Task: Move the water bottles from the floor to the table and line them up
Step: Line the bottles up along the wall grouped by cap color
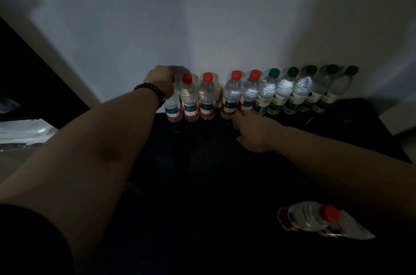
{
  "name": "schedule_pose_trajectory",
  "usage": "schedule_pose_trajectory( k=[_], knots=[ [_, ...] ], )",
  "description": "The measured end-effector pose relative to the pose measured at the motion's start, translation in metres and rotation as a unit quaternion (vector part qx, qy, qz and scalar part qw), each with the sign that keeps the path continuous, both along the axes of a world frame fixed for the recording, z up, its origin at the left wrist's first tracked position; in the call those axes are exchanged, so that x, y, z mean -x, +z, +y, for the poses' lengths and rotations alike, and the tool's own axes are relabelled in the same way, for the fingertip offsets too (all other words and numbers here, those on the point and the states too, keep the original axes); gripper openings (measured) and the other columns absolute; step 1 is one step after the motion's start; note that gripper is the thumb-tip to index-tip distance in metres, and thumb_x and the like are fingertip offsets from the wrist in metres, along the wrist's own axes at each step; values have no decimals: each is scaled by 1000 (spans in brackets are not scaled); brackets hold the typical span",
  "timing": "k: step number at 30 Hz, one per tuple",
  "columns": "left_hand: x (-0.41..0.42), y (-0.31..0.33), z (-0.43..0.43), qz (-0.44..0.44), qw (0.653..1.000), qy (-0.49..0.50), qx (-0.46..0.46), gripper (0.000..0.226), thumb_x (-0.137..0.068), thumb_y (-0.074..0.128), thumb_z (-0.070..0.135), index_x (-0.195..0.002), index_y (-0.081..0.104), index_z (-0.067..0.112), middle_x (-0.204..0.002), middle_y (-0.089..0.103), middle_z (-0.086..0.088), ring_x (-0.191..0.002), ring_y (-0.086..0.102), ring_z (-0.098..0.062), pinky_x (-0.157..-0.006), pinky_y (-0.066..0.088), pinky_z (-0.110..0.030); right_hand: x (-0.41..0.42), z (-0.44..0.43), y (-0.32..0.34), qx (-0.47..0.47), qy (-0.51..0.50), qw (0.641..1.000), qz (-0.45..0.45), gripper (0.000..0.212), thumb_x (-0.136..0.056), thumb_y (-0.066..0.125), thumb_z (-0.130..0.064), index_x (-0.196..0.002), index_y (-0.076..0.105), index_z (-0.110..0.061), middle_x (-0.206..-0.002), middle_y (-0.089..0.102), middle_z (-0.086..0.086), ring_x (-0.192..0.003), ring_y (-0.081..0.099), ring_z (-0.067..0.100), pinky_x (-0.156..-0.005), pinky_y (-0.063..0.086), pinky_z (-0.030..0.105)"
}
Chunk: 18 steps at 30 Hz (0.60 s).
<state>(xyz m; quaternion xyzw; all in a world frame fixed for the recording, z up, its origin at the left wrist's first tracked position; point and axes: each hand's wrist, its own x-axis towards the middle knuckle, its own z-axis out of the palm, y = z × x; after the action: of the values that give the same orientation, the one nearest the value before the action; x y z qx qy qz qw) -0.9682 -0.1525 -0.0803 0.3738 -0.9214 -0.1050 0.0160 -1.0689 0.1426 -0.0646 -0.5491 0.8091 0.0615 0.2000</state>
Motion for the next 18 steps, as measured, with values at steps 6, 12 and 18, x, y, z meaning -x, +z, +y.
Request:
schedule_pose_trajectory(
  k=[6, 12, 18],
  knots=[
    [1, -3, 3, -5, 999, -35, 15, 50, -89, 59, -3, -139, 54, 1, -140, 46, -27, -125, 52, -45, -110, 43, -45, 4, 12, -4, -35, -12, 999, -4, 39, -97, 62, -27, -129, 46, -12, -133, 49, 15, -114, 56, 28, -91, 51, 40],
    [-4, 14, 32, -21, 997, -20, 71, 57, -88, 61, 2, -142, 43, 2, -132, 47, -25, -119, 51, -44, -94, 51, -51, 12, 30, 1, -38, -7, 999, 17, 32, -98, 59, -29, -123, 50, -11, -126, 53, 14, -107, 53, 26, -81, 44, 34],
    [3, 17, 125, 43, 979, -188, 69, 38, -82, 61, 1, -117, 60, 17, -119, 57, -7, -107, 59, -28, -78, 49, -37, 23, 63, 9, -85, -33, 996, 13, 24, -100, 55, -27, -119, 53, -13, -123, 56, 14, -105, 58, 29, -83, 51, 38]
  ],
)
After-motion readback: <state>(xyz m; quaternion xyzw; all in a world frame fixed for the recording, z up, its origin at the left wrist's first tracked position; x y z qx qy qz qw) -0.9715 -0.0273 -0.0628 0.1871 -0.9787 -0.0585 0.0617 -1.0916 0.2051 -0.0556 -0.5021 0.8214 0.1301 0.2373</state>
